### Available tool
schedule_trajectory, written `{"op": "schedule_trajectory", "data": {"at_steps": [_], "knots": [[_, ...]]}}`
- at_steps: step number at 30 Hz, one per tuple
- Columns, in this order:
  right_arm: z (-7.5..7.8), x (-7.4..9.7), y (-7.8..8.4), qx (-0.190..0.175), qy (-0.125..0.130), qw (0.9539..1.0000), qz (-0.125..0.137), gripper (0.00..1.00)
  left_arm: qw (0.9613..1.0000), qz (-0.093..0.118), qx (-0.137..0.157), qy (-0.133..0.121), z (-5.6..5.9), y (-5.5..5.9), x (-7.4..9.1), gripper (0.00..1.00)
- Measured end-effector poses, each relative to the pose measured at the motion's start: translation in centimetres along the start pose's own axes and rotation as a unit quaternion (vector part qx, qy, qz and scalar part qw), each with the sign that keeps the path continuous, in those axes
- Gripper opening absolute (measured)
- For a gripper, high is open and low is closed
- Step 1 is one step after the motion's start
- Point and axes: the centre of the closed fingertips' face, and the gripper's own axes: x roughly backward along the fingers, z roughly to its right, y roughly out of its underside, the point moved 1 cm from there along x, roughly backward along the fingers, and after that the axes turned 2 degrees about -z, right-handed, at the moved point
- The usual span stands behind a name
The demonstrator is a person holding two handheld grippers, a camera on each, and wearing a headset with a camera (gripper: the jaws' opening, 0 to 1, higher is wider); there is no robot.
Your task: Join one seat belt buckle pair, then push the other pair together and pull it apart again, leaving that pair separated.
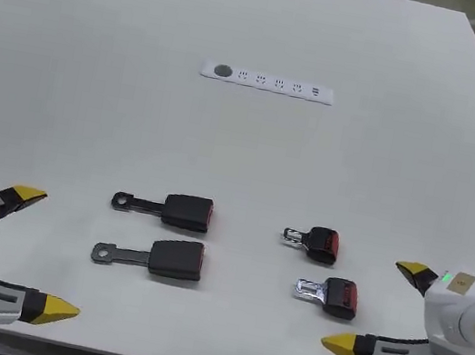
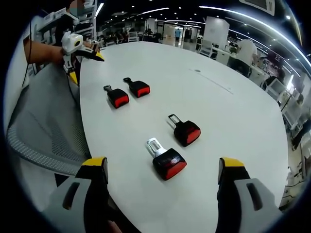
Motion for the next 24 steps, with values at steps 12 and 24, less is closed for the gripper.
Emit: {"op": "schedule_trajectory", "data": {"at_steps": [12,24], "knots": [[-0.19,0.49,0.06,0.004,-0.005,1.0000,0.001,0.93,1.0000,-0.002,0.002,0.002,0.07,0.04,0.00,0.99],[-0.40,0.48,0.03,0.011,-0.010,0.9999,-0.003,0.87,0.9999,-0.009,0.006,0.006,0.12,0.31,0.09,0.92]]}}
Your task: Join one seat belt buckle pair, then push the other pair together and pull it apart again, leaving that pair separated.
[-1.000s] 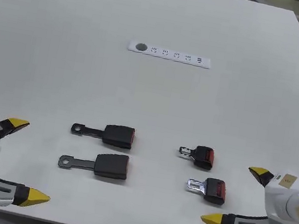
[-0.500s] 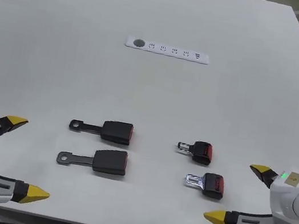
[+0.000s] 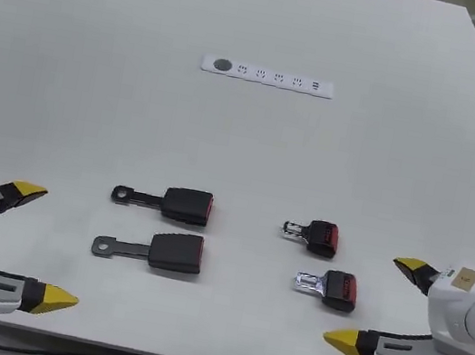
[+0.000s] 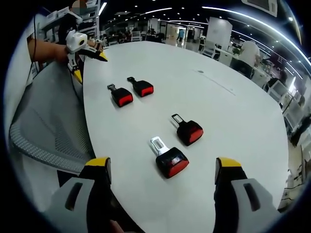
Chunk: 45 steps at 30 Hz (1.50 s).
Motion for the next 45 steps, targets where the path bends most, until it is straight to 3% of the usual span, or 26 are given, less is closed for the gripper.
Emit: {"op": "schedule_trajectory", "data": {"at_steps": [11,17,23,34,39,45], "knots": [[0.1,0.0,0.3,0.012,-0.002,0.9999,-0.009,0.79,0.9998,-0.016,-0.009,-0.003,0.0,0.3,-0.1,0.92],[0.3,-0.1,0.7,0.033,-0.004,0.9992,-0.022,0.73,0.9993,-0.030,-0.022,-0.001,0.2,0.7,0.0,0.86],[0.3,-0.3,0.6,0.036,-0.011,0.9991,-0.019,0.72,0.9990,-0.037,-0.026,0.001,0.1,0.8,-0.3,0.82],[0.4,-1.3,0.6,0.053,-0.029,0.9978,-0.028,0.66,0.9984,-0.038,-0.035,0.023,1.0,-0.6,-2.2,0.69],[0.5,-1.8,0.6,0.062,-0.039,0.9968,-0.035,0.64,0.9977,-0.030,-0.045,0.041,1.0,-2.2,-3.6,0.61],[0.7,-2.7,0.6,0.070,-0.048,0.9956,-0.041,0.61,0.9958,-0.032,-0.057,0.064,1.3,-3.2,-5.6,0.55]]}}
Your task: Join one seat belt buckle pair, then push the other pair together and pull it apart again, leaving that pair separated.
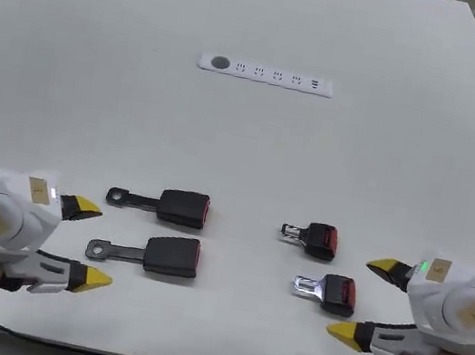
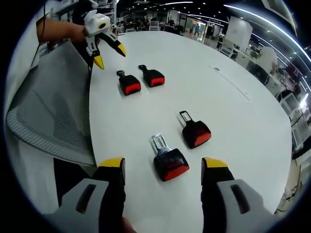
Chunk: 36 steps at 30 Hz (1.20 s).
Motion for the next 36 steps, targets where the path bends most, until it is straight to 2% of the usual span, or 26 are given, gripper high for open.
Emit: {"op": "schedule_trajectory", "data": {"at_steps": [7,11,13,22,24,26,31,36], "knots": [[0.0,-1.1,0.2,0.009,-0.015,0.9998,-0.011,0.59,0.9993,-0.004,-0.017,0.032,0.5,-1.7,-3.0,0.54],[0.2,-1.6,0.4,0.014,-0.020,0.9995,-0.018,0.59,0.9983,-0.012,-0.025,0.052,0.9,-1.7,-4.4,0.49],[0.2,-2.0,0.6,0.016,-0.025,0.9994,-0.021,0.58,0.9978,-0.013,-0.027,0.058,0.8,-1.3,-5.2,0.49],[0.9,-3.3,1.4,0.022,-0.043,0.9983,-0.034,0.55,0.9950,-0.039,-0.058,0.071,0.6,-1.4,-6.1,0.48],[0.6,-3.6,1.8,0.016,-0.063,0.9971,-0.040,0.50,0.9946,-0.040,-0.059,0.075,0.5,-1.5,-6.4,0.47],[0.9,-3.8,1.9,0.021,-0.058,0.9972,-0.041,0.50,0.9939,-0.042,-0.064,0.079,0.8,-1.7,-6.5,0.47],[0.9,-4.0,2.2,0.026,-0.068,0.9961,-0.049,0.49,0.9921,-0.043,-0.071,0.095,1.2,-2.2,-7.0,0.42],[0.7,-4.1,2.5,0.033,-0.084,0.9942,-0.058,0.43,0.9874,-0.058,-0.103,0.105,1.8,-2.1,-7.6,0.42]]}}
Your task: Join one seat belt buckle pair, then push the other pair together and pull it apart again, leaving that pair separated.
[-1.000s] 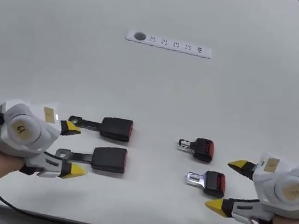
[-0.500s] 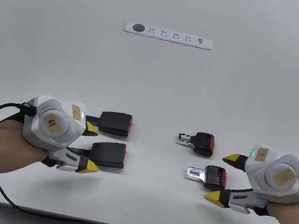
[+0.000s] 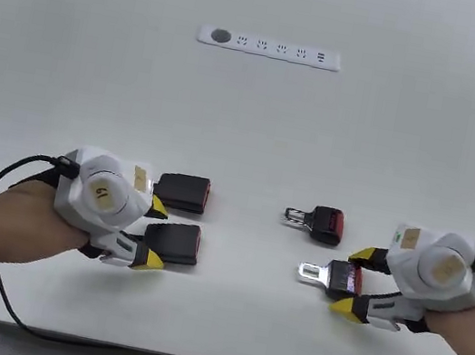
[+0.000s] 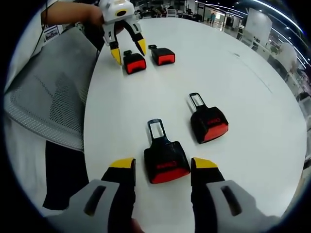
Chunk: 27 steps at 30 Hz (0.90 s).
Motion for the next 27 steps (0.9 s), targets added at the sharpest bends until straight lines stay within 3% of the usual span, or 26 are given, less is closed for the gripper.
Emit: {"op": "schedule_trajectory", "data": {"at_steps": [7,14,17,18,23,27], "knots": [[0.2,-0.2,0.4,0.009,-0.002,0.9999,-0.009,0.41,0.9995,-0.007,-0.019,0.023,0.0,0.2,-0.8,0.38],[0.3,-0.3,0.1,0.012,-0.005,0.9999,-0.008,0.38,0.9986,-0.020,-0.040,0.029,-0.2,0.5,-1.4,0.35],[0.3,-0.2,0.2,0.028,-0.014,0.9994,-0.014,0.35,0.9984,-0.023,-0.040,0.031,-0.2,0.5,-1.4,0.35],[0.3,-0.3,0.2,0.039,-0.019,0.9989,-0.016,0.35,0.9978,-0.022,-0.054,0.032,-0.1,0.4,-1.4,0.35],[0.5,-0.6,0.1,0.054,-0.033,0.9977,-0.022,0.34,0.9982,-0.026,-0.034,0.042,-0.3,0.4,-1.6,0.35],[0.5,-0.7,0.0,0.063,-0.035,0.9969,-0.032,0.34,0.9979,-0.028,-0.041,0.042,0.1,0.2,-1.4,0.34]]}}
